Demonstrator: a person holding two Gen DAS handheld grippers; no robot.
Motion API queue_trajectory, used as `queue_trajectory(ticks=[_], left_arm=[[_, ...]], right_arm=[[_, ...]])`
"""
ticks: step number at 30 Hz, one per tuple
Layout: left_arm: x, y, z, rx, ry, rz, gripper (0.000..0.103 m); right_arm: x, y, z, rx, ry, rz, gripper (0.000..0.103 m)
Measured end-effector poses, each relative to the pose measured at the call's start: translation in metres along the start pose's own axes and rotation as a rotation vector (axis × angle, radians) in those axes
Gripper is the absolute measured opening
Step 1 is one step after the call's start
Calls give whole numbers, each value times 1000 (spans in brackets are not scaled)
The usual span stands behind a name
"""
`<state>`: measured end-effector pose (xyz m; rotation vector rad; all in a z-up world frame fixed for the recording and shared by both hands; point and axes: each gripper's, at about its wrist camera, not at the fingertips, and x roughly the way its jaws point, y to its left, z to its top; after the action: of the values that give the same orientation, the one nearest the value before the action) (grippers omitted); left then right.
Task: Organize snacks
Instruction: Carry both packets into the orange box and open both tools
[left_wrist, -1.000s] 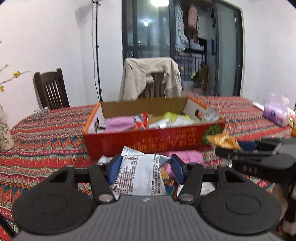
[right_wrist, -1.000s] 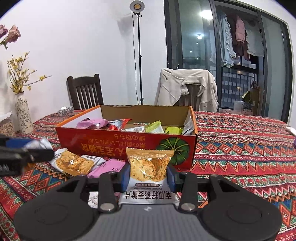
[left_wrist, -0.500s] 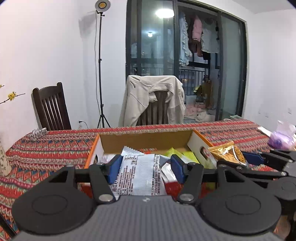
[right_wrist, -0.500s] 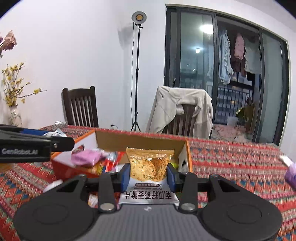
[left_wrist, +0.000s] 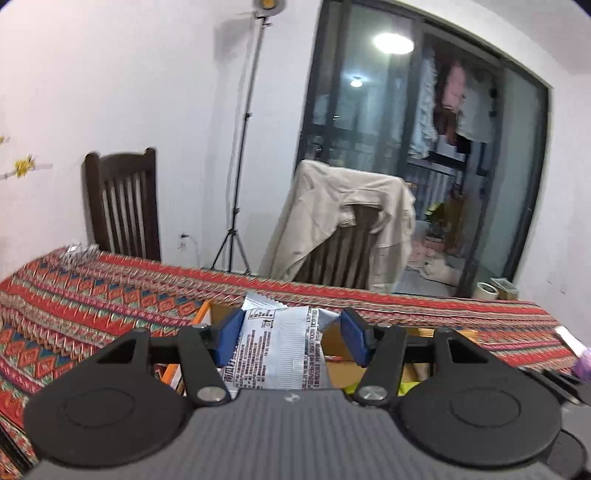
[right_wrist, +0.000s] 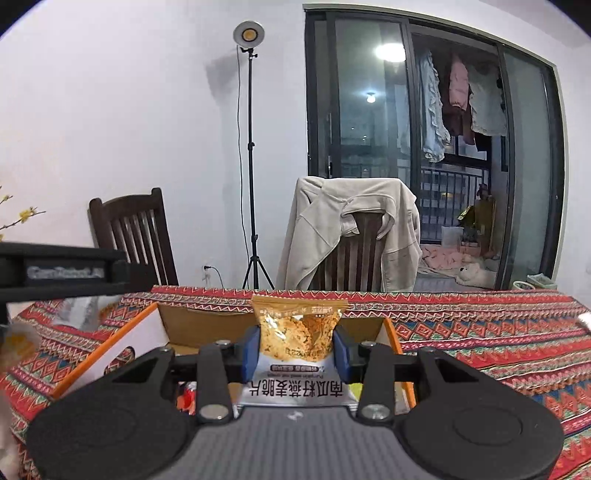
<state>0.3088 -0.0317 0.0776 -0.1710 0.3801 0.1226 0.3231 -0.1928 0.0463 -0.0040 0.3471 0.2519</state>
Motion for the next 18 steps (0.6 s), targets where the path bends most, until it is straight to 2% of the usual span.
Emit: queue_trajectory(ticks=[3, 5, 8, 13, 16, 18], left_arm=[[20, 10, -16, -1, 3, 18, 59], [34, 11, -24, 35, 38, 41, 59], [45, 16, -34, 23, 80, 34, 59], [45, 17, -39, 27, 68, 34, 60], [43, 15, -42, 34, 57, 46, 63], [44, 15, -42, 32, 45, 47, 72]], right_arm=[[9, -3, -14, -7, -9, -7, 40], [15, -5, -20, -27, 11, -10, 40], [25, -11, -24, -6, 53, -6, 40], [33, -15, -31, 5, 88, -1, 40], [35, -14, -34, 1, 96, 10, 41], [33, -13, -35, -1, 95, 11, 42]])
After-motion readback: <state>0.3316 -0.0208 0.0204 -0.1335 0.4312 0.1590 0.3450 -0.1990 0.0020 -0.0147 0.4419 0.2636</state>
